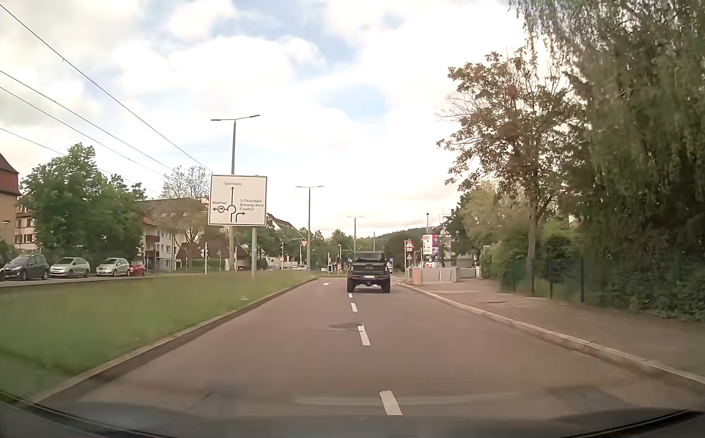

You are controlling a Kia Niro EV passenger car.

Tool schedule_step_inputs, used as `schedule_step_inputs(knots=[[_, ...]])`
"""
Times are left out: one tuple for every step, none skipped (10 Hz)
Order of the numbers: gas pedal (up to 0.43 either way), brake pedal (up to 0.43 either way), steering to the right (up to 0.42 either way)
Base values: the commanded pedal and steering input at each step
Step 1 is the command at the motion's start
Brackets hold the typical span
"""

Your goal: Follow the waypoints while adhering to traffic rules and regulations

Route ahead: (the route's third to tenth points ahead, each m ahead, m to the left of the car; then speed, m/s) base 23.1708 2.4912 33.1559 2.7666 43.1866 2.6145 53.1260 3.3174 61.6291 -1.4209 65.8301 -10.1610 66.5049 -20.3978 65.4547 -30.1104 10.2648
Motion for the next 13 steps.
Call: schedule_step_inputs(knots=[[0.087, 0.000, 0.029], [0.087, 0.000, 0.021], [0.087, 0.000, 0.014], [0.087, 0.000, 0.008], [0.087, 0.000, 0.004], [0.087, 0.000, 0.003], [0.087, 0.000, -0.001], [0.087, 0.000, -0.006], [0.087, 0.000, -0.006], [0.087, 0.000, -0.008], [0.087, 0.000, -0.010], [0.087, 0.000, -0.010], [0.087, 0.000, -0.011]])
